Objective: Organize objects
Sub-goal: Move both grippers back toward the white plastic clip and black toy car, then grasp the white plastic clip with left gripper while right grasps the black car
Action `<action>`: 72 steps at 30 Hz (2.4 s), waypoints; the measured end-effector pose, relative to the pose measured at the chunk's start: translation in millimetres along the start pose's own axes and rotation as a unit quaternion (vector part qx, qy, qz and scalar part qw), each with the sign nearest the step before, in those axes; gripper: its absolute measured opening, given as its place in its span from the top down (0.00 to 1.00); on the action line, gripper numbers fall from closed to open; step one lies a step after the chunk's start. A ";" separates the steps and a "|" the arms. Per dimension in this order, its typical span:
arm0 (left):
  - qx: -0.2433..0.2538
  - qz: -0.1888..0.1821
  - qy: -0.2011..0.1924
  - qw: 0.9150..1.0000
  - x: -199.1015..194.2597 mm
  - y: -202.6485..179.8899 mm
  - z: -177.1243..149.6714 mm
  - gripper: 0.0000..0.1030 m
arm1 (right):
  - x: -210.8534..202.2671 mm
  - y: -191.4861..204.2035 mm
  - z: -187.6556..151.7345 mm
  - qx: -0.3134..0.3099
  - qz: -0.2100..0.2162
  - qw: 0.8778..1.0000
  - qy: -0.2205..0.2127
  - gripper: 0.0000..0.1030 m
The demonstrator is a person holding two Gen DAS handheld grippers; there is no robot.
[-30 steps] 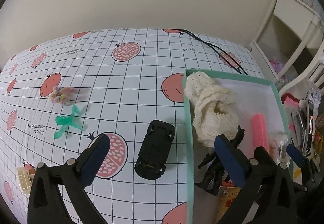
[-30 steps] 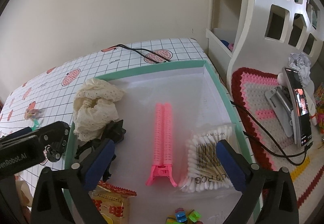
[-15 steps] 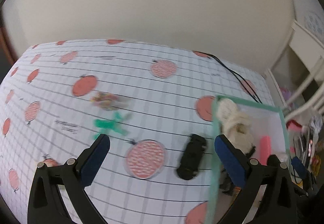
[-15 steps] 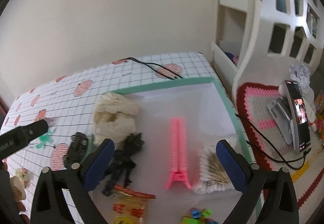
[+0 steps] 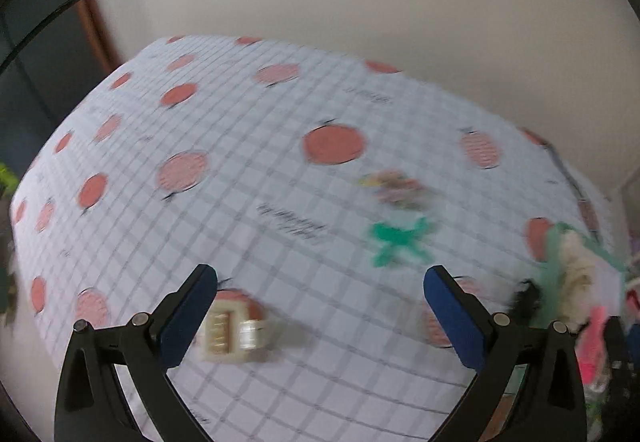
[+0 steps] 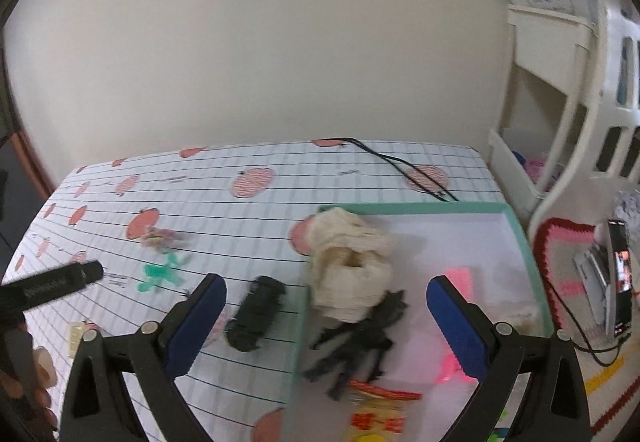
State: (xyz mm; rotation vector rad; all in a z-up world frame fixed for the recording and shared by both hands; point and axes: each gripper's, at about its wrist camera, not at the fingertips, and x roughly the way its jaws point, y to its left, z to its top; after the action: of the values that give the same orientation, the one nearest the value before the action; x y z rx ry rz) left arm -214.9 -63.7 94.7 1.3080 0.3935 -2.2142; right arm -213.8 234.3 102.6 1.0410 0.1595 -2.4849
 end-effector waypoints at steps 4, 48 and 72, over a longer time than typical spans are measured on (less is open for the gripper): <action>-0.013 0.026 0.029 0.999 13.8 19.4 -4.0 0.00 | 3.7 22.0 -0.1 -0.022 0.007 1.000 0.006 0.01; -0.054 -0.003 0.103 0.993 62.4 52.7 -32.7 0.53 | 77.2 65.6 -36.1 -0.009 0.007 0.989 0.148 0.20; -0.056 -0.054 0.092 0.993 77.5 46.4 -16.3 0.53 | 90.4 67.5 -38.8 0.008 -0.003 0.991 0.131 0.28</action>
State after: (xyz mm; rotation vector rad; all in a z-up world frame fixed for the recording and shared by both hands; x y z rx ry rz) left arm -206.4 -116.3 20.0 1.4650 0.6608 -2.1301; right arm -215.1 152.4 15.8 1.3725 0.2222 -2.3492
